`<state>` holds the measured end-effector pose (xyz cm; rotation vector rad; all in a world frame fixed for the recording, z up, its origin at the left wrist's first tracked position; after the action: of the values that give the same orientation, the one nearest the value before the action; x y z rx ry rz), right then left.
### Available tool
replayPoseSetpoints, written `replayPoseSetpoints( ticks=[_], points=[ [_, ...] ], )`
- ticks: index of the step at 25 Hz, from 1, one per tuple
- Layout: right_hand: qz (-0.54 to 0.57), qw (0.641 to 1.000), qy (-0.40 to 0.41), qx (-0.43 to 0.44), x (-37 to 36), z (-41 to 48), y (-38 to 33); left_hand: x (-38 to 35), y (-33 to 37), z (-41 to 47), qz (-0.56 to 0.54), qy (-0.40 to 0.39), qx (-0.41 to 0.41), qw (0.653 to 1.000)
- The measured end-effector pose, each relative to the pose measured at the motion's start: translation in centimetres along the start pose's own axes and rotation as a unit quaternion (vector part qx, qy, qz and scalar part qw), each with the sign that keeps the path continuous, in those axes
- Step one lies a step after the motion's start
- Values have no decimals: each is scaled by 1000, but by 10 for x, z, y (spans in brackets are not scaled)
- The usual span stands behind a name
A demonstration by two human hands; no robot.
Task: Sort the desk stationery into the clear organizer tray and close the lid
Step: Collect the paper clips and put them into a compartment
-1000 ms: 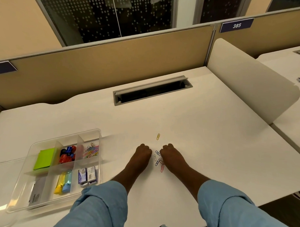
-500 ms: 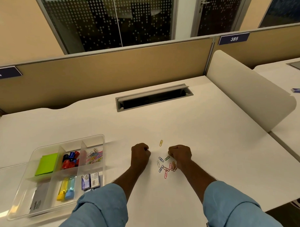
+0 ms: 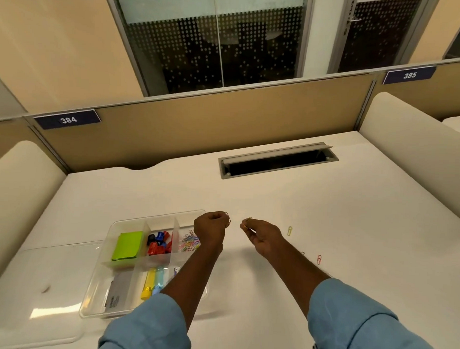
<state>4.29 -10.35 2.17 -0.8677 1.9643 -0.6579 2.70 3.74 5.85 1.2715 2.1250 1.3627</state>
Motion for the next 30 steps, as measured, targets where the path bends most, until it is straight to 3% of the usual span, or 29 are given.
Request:
replayPoseSetpoints(
  ticks=[9, 11, 15, 18, 23, 30],
  points=[
    [-70, 995, -57, -41, -84, -21, 74, 87, 3, 40, 34, 61, -28, 997],
    [-150, 986, -76, -23, -93, -21, 84, 94, 1, 47, 30, 56, -14, 998],
    [-408, 903, -93, 93, -103, -24, 86, 103, -1, 58, 56, 48, -9, 997],
    [-488, 855, -117, 133, -106, -26, 82, 107, 3, 62, 89, 41, -33, 995],
    [-510, 828, -167, 160, -110, -25, 81, 103, 3, 69, 159, 30, -82, 983],
    [-433, 867, -173, 176, -105, -21, 81, 96, 0, 61, 222, 47, -138, 964]
  ],
)
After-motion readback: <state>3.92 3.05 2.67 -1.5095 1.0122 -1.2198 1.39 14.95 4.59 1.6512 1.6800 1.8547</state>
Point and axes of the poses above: each hand's wrist, its own z-axis towards the middle knuckle, its own x-axis out of the back of the hand, y = z × x, the point moved 4 cm from there along z, towards the middle knuckle, and after that the axes turned 15 degrees about x, right-handed, at the moved point
